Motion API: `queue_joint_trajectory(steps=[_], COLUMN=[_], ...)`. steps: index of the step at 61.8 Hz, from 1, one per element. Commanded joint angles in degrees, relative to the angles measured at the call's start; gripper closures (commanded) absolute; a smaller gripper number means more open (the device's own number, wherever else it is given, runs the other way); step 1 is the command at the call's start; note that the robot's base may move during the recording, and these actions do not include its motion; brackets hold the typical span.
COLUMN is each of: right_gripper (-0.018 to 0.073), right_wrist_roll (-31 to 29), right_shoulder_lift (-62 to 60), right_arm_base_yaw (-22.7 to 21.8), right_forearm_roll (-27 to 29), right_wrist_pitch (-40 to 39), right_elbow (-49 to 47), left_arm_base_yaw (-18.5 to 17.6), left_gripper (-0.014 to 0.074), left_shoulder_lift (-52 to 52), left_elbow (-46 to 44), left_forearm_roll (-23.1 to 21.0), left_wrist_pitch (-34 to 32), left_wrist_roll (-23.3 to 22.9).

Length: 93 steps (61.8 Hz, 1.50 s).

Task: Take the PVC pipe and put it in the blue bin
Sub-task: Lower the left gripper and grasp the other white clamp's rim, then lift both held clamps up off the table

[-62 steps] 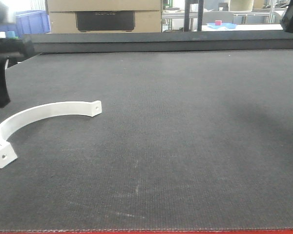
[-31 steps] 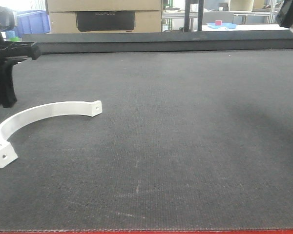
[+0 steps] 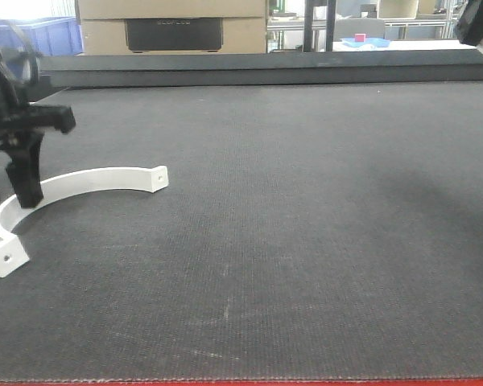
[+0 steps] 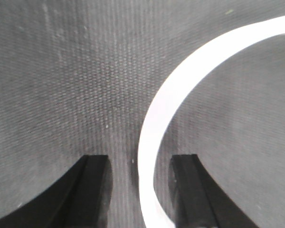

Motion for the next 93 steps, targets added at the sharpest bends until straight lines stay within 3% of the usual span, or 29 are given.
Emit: queue_joint_trajectory(steps=[1, 23, 28, 37, 54, 68, 85, 93], right_gripper=[0.0727, 0.0727, 0.0727, 0.0727, 0.0727, 0.0727, 0.0727, 0.0727], right_wrist_roll=[-0.28, -0.28, -0.28, -0.28, -1.81, -3.85, -6.56, -8.39], right_shoulder_lift=[-0.56, -0.56, -0.56, -0.56, -0.69, -2.04, -8.48, -15.00], right_arm_base_yaw=[-0.04, -0.04, -0.04, -0.04, -0.04, -0.04, -0.04, -0.04], right_forearm_roll=[-0.28, -0.28, -0.28, -0.28, -0.28, -0.28, -0.28, -0.28], right_wrist_pitch=[-1.17, -1.17, -1.17, -1.31, 0.64, 1.97, -0.09, -9.15], right_elbow=[-0.51, -0.51, -0.51, -0.51, -2.43, -4.62, -4.22, -0.48], left_arm_base_yaw=[-0.34, -0.34, -0.34, -0.34, -0.34, -0.63, -2.68, -4.97], left_gripper=[0.0386, 0.0443, 0.0509, 0.0705, 0.0707, 0.0707, 0.0707, 0.0707], left_shoulder_lift=[0.73, 2.30, 2.30, 2.30, 0.32, -10.42, -25.49, -33.11], left_elbow=[-0.28, -0.28, -0.28, -0.28, -1.56, -1.22, -0.91, 2.28], left_forearm_roll=[-0.46, -0.46, -0.46, -0.35, -0.01, -0.27, -0.83, -0.81], left_wrist_pitch=[-0.15, 1.34, 2.11, 2.69, 9.41, 11.35, 5.27, -4.56], left_wrist_roll=[-0.53, -0.42, -0.42, -0.30, 0.02, 0.05, 0.05, 0.05])
